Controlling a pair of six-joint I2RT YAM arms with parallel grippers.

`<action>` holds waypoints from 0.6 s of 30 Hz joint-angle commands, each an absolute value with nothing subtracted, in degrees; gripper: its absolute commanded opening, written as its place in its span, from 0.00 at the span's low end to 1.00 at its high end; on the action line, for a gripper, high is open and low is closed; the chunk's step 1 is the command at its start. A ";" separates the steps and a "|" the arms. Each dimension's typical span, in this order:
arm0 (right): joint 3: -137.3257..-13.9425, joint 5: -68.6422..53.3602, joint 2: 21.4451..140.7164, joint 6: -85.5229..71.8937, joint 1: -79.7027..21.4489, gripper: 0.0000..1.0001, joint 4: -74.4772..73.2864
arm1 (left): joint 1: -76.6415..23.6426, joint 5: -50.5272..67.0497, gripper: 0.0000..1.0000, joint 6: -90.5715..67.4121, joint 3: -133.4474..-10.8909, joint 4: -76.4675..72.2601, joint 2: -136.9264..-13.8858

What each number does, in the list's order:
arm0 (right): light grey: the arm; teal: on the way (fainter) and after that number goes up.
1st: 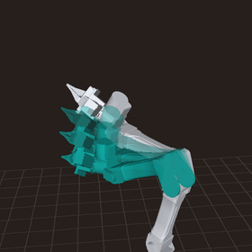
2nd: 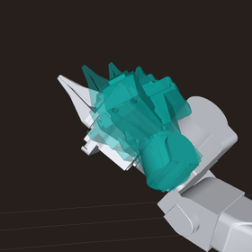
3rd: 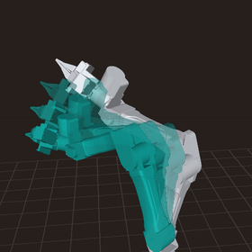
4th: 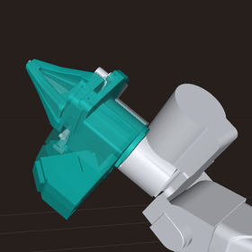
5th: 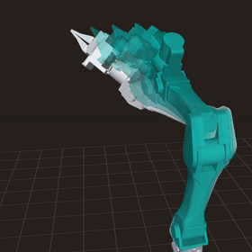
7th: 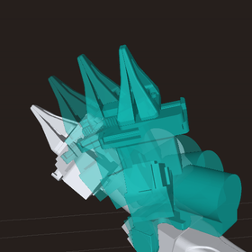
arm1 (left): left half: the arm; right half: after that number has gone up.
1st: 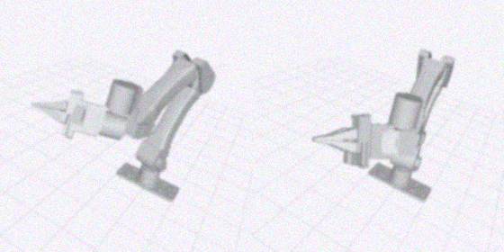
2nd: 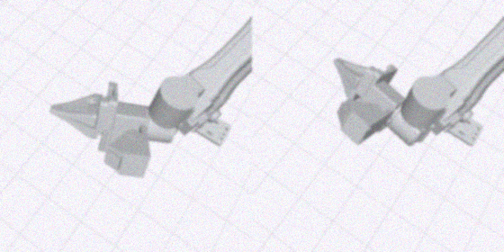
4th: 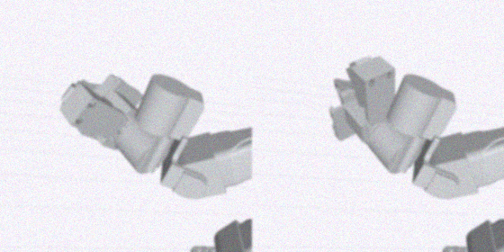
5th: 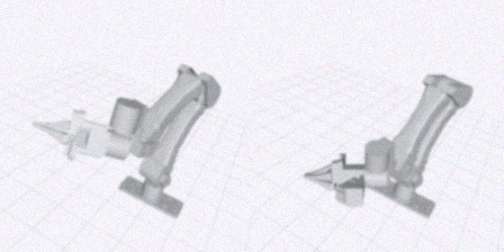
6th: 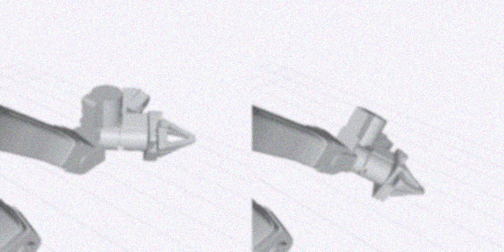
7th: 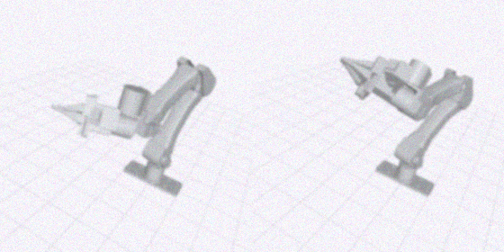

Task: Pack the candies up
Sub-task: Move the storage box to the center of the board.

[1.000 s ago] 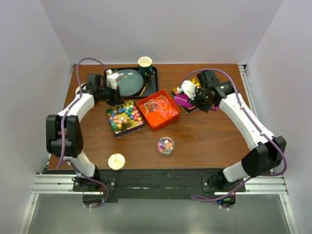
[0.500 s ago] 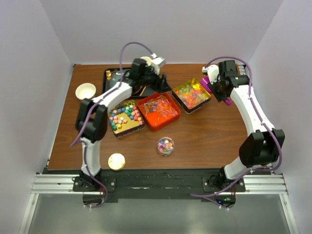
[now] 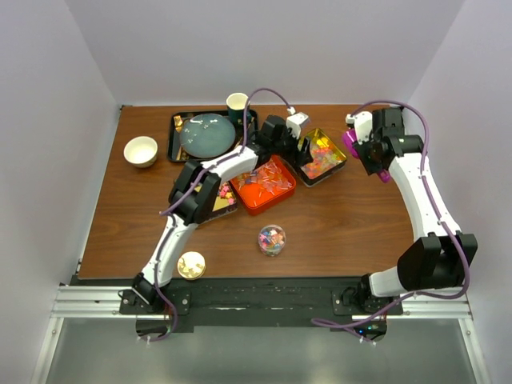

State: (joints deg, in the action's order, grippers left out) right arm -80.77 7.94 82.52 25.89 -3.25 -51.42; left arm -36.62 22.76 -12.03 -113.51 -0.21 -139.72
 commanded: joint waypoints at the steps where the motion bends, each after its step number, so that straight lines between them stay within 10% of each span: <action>1: -79.54 6.68 80.68 24.35 -2.20 0.00 -49.57 | -36.12 21.70 0.78 -13.01 -111.36 2.26 -138.61; 18: -82.79 3.17 85.87 24.17 -2.02 0.00 -49.57 | -36.12 20.57 0.60 8.16 -98.72 18.72 -131.49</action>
State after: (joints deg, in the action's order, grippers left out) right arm -79.15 4.80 85.19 25.39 -2.17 -51.22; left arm -36.40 22.24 1.61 -103.96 6.98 -132.86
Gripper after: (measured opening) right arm 0.306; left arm 0.607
